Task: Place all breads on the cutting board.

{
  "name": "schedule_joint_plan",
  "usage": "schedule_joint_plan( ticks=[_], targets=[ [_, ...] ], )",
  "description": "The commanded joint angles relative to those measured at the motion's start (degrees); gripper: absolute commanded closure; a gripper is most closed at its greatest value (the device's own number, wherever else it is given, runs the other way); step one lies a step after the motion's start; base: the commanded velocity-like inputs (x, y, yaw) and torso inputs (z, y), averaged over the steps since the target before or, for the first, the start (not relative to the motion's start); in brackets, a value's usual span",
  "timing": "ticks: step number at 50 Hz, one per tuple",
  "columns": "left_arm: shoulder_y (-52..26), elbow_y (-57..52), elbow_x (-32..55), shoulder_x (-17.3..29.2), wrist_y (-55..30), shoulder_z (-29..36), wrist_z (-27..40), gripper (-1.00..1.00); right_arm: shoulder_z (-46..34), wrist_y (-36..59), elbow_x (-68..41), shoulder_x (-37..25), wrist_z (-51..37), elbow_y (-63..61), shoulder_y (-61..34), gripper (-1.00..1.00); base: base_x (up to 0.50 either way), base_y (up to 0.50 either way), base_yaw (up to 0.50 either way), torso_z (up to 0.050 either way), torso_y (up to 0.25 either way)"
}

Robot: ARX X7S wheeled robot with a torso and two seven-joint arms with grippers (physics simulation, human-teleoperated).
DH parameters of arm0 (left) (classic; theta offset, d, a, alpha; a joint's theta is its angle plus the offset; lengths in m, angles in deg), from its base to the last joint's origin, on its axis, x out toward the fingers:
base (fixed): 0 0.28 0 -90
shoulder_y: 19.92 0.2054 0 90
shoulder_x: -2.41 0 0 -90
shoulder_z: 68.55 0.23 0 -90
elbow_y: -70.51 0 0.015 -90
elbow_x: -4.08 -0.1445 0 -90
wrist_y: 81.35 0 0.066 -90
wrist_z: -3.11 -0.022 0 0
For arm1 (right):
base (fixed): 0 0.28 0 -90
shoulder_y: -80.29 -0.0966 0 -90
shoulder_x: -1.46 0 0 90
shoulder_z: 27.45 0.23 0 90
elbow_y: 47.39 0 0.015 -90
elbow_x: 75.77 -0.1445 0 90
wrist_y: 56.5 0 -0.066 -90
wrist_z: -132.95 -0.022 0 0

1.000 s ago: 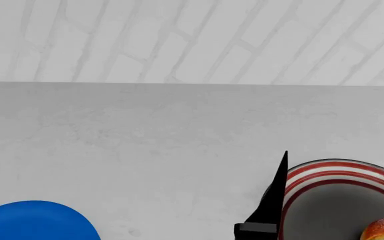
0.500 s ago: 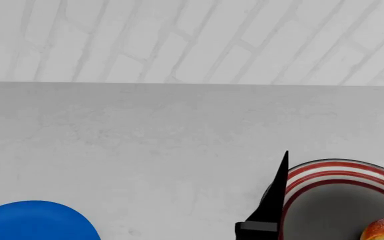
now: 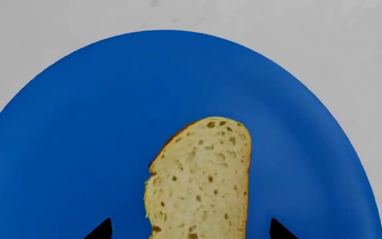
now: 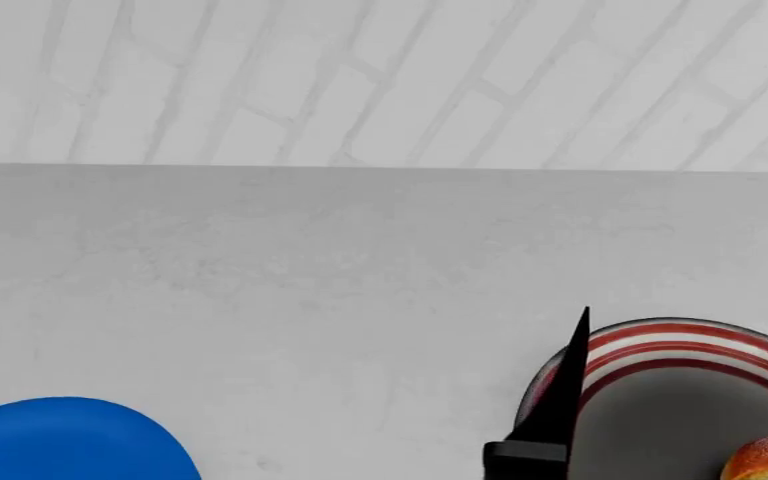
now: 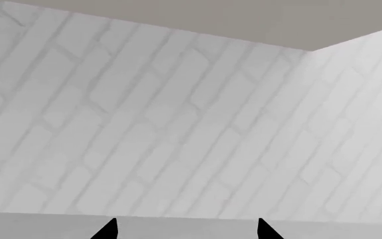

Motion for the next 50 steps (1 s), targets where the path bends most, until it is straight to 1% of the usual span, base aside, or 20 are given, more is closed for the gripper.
schedule_joint_plan(
  ticks=[1, 8, 19, 25, 26, 29, 40, 43, 46, 47, 50],
  targets=[
    [1.4, 0.3, -0.1, 0.0, 0.2, 0.6, 0.6, -1.00, 0.7, -0.3, 0.3, -0.2, 0.1, 0.1, 1.0, -1.00, 0.00, 0.00, 0.00, 0.000, 0.000],
    [2.7, 0.6, -1.8, -0.3, 0.7, 1.1, 0.3, -1.00, 1.1, -0.1, 0.4, -0.2, 0.3, 0.1, 1.2, -1.00, 0.00, 0.00, 0.00, 0.000, 0.000],
    [2.5, -0.5, -2.2, -0.1, -0.1, 1.2, -0.1, -1.00, 1.7, -0.2, 0.4, -0.2, 0.6, 0.2, 1.7, -1.00, 0.00, 0.00, 0.00, 0.000, 0.000],
    [5.4, 0.2, -4.3, -0.7, 1.6, 2.3, 0.1, -1.00, 2.0, -0.3, 0.6, -0.8, 0.5, -0.2, 2.0, -1.00, 0.00, 0.00, 0.00, 0.000, 0.000],
    [5.7, -0.3, -5.7, -0.7, 1.7, 2.6, 0.0, 1.00, 2.0, -0.3, 0.5, -0.8, 0.5, -0.1, 2.1, -1.00, 0.01, 0.00, 0.00, 0.000, 0.000],
    [5.8, -0.4, -6.6, -0.7, 1.6, 2.8, -0.3, 1.00, 2.2, -0.2, 0.4, -0.4, 0.5, 0.1, 2.2, -1.00, 0.00, 0.00, 0.00, 0.000, 0.000],
    [3.2, -1.1, -4.8, -0.3, 0.6, 1.1, -0.8, 1.00, 2.9, 0.2, 0.1, -0.4, 0.4, -0.2, 2.4, -1.00, 0.00, 0.00, 0.00, 0.000, 0.000],
    [0.3, -1.7, -2.6, 0.2, -0.2, -0.7, -1.1, 1.00, 3.1, 0.4, -0.1, -0.4, 0.5, -0.2, 2.3, -1.00, 0.00, 0.00, 0.00, 0.000, 0.000],
    [-4.2, -3.3, -0.1, 0.8, -1.6, -3.4, -1.6, 1.00, 3.3, 0.8, -0.6, -0.2, 0.7, -0.2, 2.2, -1.00, 0.00, 0.00, 0.00, 0.000, 0.000],
    [-5.4, -2.6, 1.5, 0.4, -1.8, -4.2, 0.0, 1.00, 3.4, 1.1, -1.0, -0.2, 0.8, -0.2, 1.9, -1.00, 0.00, 0.00, 0.00, 0.000, 0.000],
    [-8.9, -3.9, 4.7, 0.3, -4.1, -5.9, 1.0, 1.00, 3.8, 2.0, -2.3, -0.4, 1.2, -0.6, 1.1, -1.00, 0.00, 0.00, 0.00, 0.000, 0.000]
  ],
)
